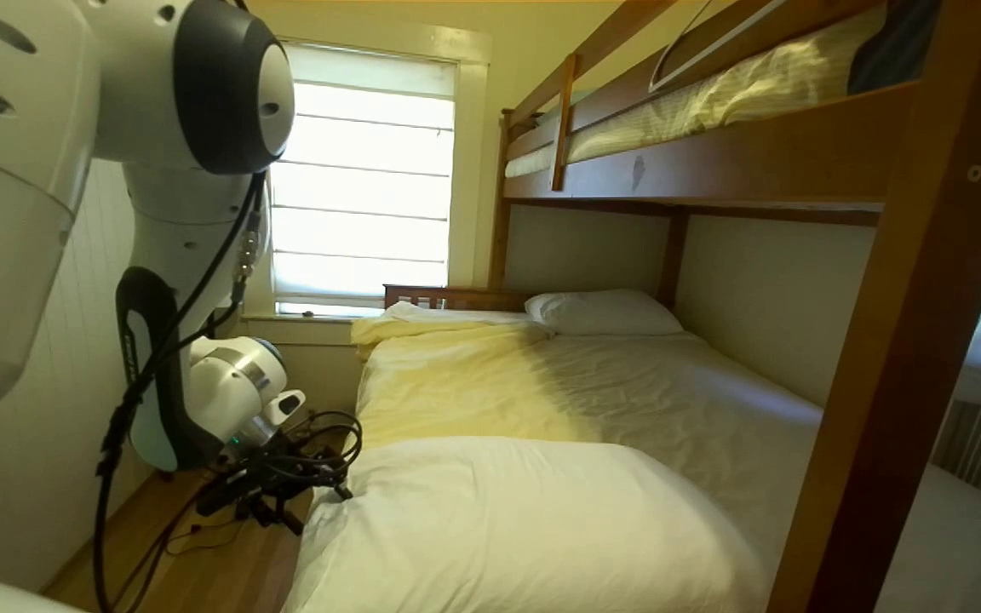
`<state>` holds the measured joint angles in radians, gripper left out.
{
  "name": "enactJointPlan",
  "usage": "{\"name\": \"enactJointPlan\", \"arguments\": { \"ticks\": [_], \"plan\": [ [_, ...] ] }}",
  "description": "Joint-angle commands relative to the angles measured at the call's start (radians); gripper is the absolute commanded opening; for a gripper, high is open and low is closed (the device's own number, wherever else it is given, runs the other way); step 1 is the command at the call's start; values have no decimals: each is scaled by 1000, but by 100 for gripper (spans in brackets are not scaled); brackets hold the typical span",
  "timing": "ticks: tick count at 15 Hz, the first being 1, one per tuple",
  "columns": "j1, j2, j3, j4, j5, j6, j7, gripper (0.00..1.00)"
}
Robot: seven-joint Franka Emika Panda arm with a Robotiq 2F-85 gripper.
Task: Flip the pillow over
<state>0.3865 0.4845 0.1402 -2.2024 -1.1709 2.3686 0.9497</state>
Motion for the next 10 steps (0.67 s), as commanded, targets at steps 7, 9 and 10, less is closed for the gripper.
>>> {"name": "enactJointPlan", "arguments": {
  "ticks": [7, 9, 10],
  "plan": [
    [-27, 34, -4, -18, -139, -22, 77, 56],
    [-36, 32, 0, -22, -156, -25, 85, 34],
    [-42, 29, 5, -24, -152, -25, 84, 28]
  ]
}}
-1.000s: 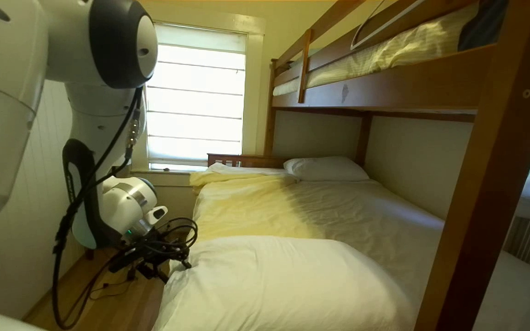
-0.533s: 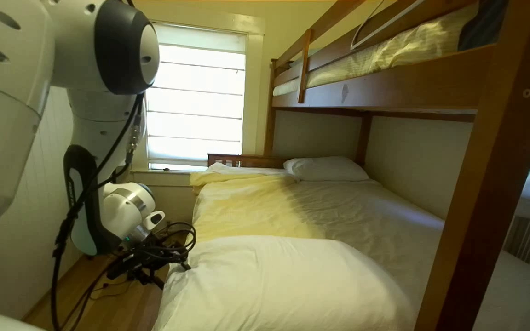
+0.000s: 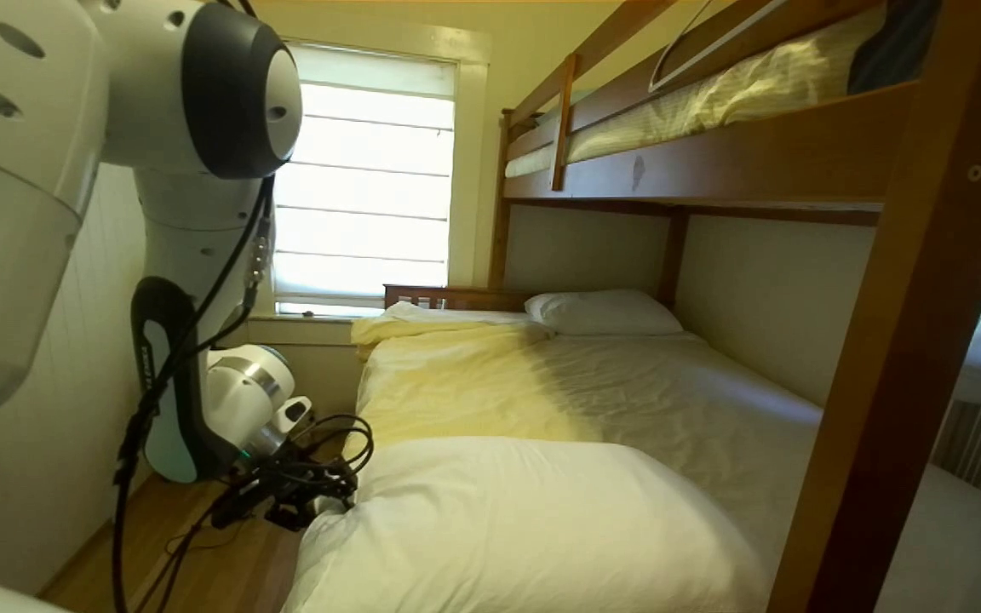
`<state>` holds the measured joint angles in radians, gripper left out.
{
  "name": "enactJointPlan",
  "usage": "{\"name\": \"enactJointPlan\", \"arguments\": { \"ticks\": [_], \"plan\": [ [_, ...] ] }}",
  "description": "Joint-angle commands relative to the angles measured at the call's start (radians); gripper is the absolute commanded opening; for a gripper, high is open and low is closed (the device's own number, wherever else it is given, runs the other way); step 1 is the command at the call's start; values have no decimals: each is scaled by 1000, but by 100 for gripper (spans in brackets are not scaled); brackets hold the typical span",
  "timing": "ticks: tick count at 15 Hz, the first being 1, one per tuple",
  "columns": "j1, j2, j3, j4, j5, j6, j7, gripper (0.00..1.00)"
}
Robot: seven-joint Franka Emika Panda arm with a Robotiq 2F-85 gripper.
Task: Flip the pillow over
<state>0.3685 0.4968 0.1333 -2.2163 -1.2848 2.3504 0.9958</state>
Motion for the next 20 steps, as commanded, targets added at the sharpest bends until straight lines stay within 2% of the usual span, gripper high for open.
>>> {"name": "enactJointPlan", "arguments": {
  "ticks": [1, 4, 5, 6, 7, 9, 11, 12, 16, 19, 20],
  "plan": [
    [-30, 10, 18, -12, -19, -5, 29, 21],
    [-49, -23, 47, -21, 60, -6, -14, 2],
    [-56, -42, 57, -26, 92, -10, -33, 1],
    [-60, -55, 63, -28, 115, -15, -43, 1],
    [-72, -77, 79, -35, 180, -18, -84, 4],
    [-86, -126, 99, -43, 304, -29, -166, 3],
    [-124, -211, 143, -58, 460, -40, -290, 3],
    [-166, -261, 185, -64, 530, -57, -361, 3],
    [-146, -404, 142, -18, 772, -130, -581, 3],
    [-145, -512, 121, 0, 888, -169, -701, 3],
    [-145, -413, 94, 3, 783, -141, -624, 13]
  ]
}}
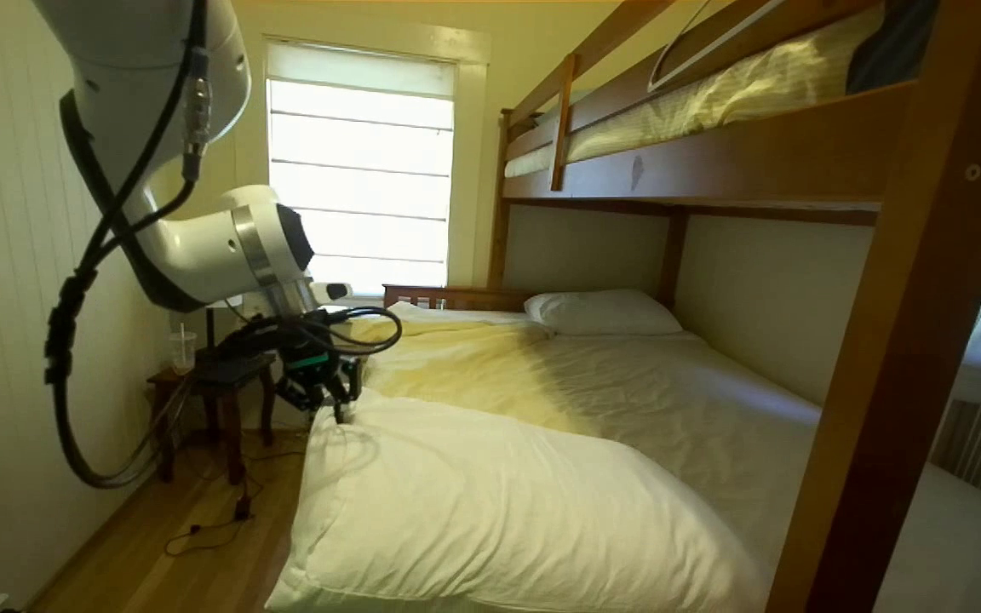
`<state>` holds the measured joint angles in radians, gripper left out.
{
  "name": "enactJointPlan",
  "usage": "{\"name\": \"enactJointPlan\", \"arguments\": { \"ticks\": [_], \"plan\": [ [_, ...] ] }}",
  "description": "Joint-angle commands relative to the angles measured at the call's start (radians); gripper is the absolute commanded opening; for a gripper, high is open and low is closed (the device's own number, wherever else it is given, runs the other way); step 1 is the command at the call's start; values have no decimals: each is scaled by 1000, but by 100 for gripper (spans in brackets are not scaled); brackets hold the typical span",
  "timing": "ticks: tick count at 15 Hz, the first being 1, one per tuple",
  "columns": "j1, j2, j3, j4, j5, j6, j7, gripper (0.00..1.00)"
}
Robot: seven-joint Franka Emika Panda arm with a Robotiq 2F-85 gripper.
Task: Flip the pillow over
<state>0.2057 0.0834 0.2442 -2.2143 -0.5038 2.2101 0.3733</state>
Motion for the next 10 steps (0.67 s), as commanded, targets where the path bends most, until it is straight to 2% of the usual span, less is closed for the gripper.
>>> {"name": "enactJointPlan", "arguments": {
  "ticks": [1, 5, 6, 10],
  "plan": [
    [13, -32, -14, 2, 33, -7, -34, 13],
    [12, -72, -6, -7, 61, -17, -58, 13],
    [12, -71, -6, -8, 61, -17, -58, 3],
    [33, -108, 12, 115, 115, -122, -175, 3]
  ]
}}
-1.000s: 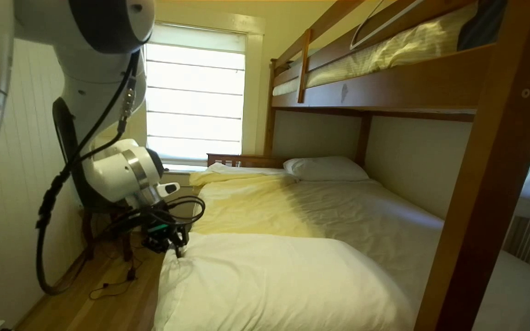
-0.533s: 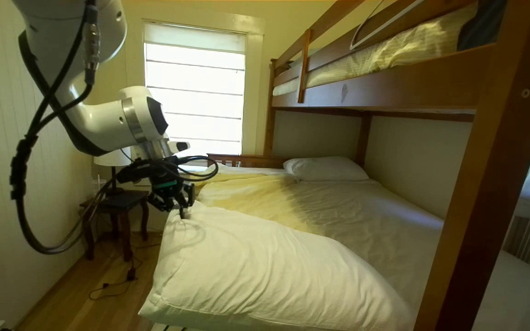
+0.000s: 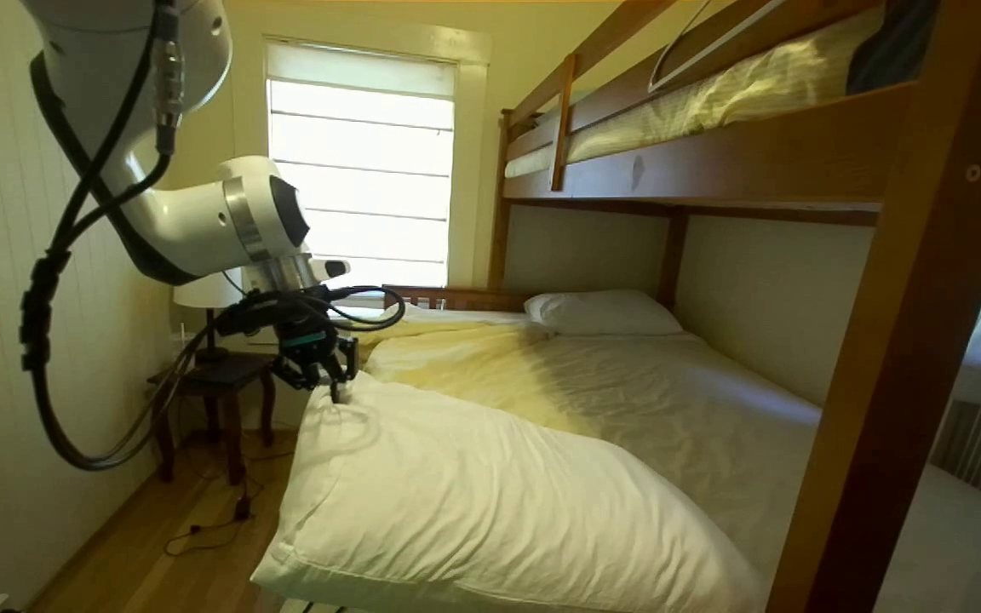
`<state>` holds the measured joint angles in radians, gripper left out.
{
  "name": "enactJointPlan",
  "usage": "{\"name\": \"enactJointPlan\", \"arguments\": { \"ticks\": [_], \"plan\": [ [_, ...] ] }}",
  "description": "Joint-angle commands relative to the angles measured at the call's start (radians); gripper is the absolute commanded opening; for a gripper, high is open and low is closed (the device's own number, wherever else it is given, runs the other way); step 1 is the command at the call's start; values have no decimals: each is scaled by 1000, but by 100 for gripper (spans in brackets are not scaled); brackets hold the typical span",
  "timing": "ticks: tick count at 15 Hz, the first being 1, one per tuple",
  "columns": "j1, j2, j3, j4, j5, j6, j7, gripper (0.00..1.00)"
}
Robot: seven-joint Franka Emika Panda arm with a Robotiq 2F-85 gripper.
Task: Flip the pillow over
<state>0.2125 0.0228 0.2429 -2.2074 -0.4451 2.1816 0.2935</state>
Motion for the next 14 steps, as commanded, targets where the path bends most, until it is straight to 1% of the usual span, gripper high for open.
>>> {"name": "enactJointPlan", "arguments": {
  "ticks": [1, 3, 6, 9, 14],
  "plan": [
    [26, -53, 13, 129, 65, -104, -120, 3],
    [27, -64, 16, 194, 74, -133, -160, 3],
    [34, -79, 21, 298, 128, -201, -208, 3],
    [39, -108, 24, 389, 181, -285, -220, 3],
    [14, -220, 11, 461, 144, -415, -185, 3]
  ]
}}
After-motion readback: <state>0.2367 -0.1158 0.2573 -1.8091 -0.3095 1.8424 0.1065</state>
